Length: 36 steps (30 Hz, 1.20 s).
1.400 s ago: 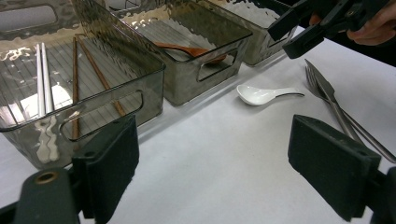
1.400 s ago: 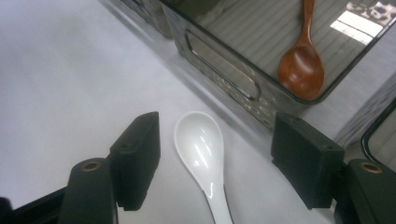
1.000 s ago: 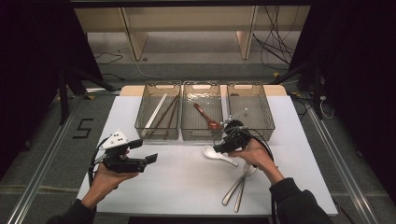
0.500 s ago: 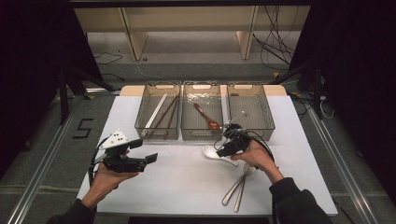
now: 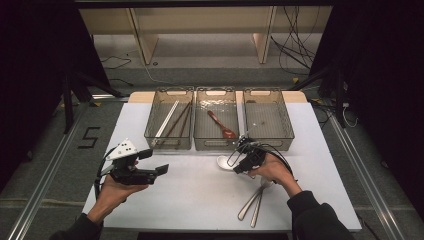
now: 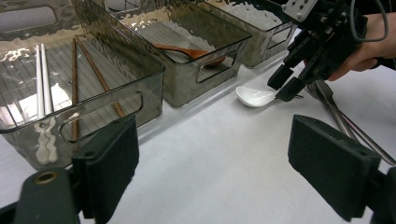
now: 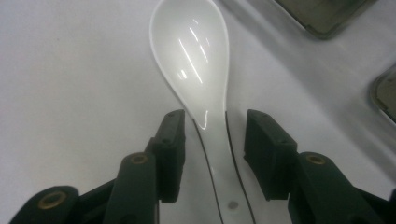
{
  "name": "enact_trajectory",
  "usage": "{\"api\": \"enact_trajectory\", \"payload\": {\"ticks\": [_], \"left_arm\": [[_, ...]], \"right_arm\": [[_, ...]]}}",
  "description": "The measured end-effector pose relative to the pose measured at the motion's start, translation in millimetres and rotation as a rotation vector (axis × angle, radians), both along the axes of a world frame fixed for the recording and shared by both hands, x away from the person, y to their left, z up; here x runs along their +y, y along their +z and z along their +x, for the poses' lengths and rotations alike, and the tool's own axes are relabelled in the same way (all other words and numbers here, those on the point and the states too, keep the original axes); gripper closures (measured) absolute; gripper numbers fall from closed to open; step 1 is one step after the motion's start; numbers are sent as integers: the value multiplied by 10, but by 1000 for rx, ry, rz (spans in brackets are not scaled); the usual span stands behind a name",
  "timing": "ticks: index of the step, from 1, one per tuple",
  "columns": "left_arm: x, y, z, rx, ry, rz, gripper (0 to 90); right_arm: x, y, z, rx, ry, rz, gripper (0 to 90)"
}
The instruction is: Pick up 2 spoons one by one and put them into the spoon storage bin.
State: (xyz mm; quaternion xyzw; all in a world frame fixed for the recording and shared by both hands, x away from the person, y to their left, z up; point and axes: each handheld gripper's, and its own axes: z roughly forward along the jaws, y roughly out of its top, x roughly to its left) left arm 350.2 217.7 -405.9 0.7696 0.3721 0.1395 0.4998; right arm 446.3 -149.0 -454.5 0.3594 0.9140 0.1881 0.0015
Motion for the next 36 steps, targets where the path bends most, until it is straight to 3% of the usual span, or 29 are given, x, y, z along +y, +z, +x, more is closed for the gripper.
{"api": "enact_trajectory", "payload": {"ticks": [12,36], "left_arm": [[-4,-2,4,0,-5,7,160],[-16,4,-1,-5,-6,12,161]], "right_arm": [[42,-52,-33,5,43,-37,731],[72,-47,-55,8,43,-45,752]]}}
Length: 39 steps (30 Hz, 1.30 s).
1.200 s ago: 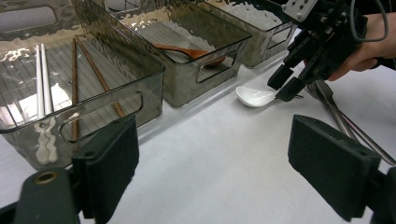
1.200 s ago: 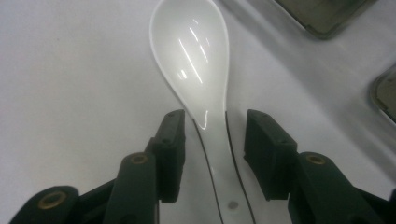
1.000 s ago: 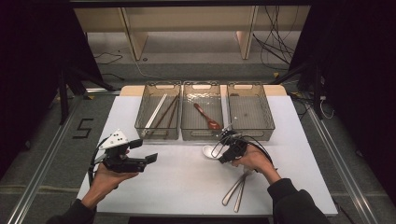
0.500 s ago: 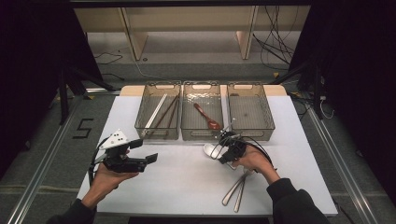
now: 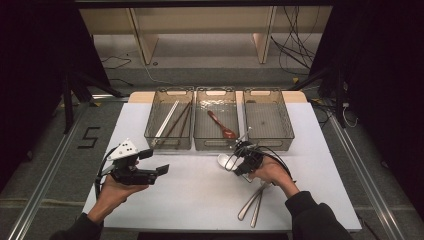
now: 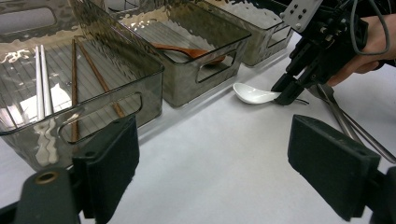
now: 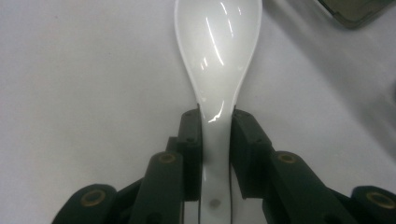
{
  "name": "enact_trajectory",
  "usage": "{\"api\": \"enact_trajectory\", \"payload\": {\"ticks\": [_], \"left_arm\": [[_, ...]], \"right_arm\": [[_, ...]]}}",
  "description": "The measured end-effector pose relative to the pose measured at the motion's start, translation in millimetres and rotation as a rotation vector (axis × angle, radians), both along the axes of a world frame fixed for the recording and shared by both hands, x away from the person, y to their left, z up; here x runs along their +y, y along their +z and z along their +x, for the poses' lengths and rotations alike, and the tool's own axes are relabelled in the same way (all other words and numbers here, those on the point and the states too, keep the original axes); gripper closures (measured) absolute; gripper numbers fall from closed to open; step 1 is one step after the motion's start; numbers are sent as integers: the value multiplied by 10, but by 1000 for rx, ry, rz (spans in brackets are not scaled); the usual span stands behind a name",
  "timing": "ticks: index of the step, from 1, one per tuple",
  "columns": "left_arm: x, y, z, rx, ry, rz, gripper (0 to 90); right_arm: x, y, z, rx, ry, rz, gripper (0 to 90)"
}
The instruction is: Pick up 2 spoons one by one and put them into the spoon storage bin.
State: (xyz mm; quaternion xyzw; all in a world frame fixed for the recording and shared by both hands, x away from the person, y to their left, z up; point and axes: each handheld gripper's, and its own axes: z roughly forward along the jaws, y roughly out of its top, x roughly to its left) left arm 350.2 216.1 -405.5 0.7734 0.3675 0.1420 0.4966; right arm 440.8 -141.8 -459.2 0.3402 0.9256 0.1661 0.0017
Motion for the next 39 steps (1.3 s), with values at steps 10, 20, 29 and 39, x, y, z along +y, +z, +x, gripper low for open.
{"api": "enact_trajectory", "payload": {"ticks": [10,20,29,39], "left_arm": [[0,-3,7,0,5,1,161],[1,1,7,-1,3,-1,161],[-13,4,18,-1,-1,2,161],[-39,-15,33,4,-8,9,161]], "right_arm": [[17,3,4,2,-3,23,753],[-3,53,3,0,-8,62,754],[-33,120,9,-10,-18,113,755],[-105,238,15,-27,-37,202,755]]}}
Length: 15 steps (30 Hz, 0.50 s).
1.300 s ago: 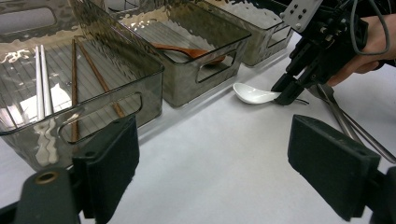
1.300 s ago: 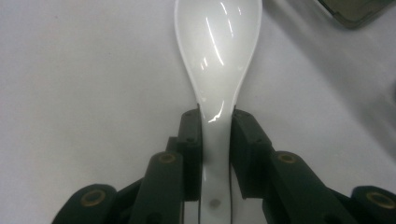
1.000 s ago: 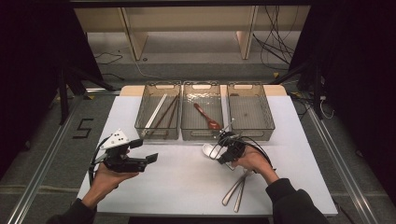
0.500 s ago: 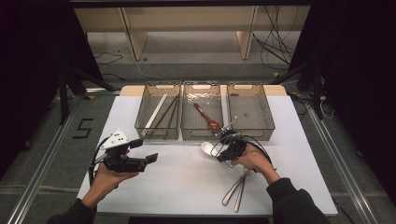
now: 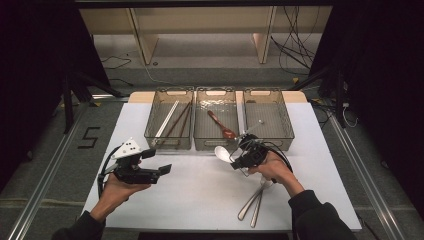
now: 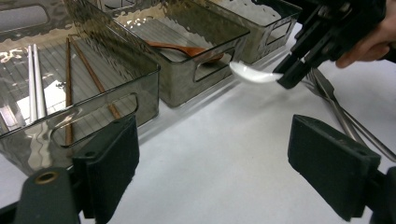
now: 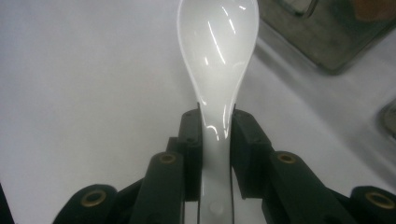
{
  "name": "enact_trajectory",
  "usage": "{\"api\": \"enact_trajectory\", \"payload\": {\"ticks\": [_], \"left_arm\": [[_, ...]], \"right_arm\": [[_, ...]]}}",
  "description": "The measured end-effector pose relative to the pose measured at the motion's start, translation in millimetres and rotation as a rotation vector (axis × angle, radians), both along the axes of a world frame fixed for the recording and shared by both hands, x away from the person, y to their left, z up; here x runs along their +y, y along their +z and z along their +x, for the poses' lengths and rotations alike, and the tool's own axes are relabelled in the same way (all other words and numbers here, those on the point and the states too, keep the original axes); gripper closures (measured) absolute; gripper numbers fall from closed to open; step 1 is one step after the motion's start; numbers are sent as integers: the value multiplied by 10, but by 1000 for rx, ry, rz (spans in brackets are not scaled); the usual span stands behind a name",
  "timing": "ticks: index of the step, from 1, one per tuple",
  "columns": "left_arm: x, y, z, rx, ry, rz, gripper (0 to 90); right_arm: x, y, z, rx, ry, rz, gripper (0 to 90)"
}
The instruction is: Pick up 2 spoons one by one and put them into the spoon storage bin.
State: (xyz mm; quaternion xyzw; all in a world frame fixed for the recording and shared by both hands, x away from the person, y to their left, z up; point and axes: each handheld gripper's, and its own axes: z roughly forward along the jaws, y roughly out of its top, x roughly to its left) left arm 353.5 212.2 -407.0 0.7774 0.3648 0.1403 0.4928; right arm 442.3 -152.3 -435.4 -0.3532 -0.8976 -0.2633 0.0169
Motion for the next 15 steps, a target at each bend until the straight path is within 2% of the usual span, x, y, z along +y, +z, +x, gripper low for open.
{"api": "enact_trajectory", "payload": {"ticks": [3,7,15], "left_arm": [[31,11,-10,-5,8,-11,161],[35,6,-13,-4,7,-7,161],[37,12,-14,-9,8,-9,161]], "right_arm": [[-10,112,-1,-29,-8,32,755],[-21,253,11,-76,-30,50,755],[-23,378,159,-111,-89,59,755]]}}
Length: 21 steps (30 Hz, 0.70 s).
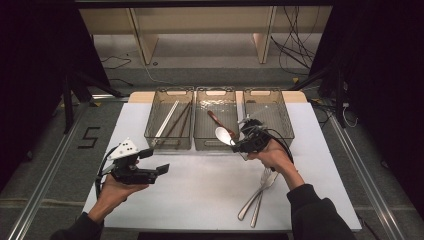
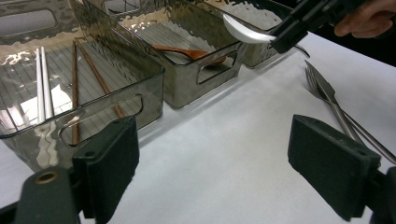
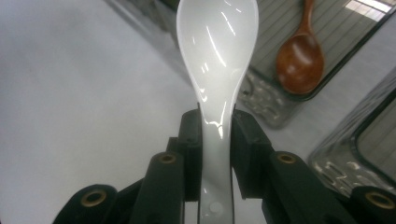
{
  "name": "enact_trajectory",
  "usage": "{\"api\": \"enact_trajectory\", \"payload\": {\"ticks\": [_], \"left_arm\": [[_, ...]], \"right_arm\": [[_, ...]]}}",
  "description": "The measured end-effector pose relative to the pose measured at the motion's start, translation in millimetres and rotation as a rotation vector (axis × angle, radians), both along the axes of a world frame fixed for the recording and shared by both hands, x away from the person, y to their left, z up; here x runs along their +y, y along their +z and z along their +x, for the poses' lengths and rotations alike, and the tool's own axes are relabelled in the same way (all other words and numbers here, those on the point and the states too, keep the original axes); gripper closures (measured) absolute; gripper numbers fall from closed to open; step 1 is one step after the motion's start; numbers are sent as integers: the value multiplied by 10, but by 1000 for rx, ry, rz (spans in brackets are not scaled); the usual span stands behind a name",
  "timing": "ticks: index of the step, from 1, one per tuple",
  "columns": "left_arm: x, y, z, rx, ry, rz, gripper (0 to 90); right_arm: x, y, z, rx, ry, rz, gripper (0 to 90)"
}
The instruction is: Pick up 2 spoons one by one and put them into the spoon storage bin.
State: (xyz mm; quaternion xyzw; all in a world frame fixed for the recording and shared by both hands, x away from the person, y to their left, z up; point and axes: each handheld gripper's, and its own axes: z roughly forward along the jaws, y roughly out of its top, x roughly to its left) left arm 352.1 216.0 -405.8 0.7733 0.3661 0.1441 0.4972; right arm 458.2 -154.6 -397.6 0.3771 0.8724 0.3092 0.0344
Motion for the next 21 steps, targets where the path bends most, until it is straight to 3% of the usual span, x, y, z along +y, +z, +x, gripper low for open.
{"api": "enact_trajectory", "payload": {"ticks": [21], "left_arm": [[-4,-2,-6,-2,-1,0,161]], "right_arm": [[193,241,471,-39,-91,12,755]]}}
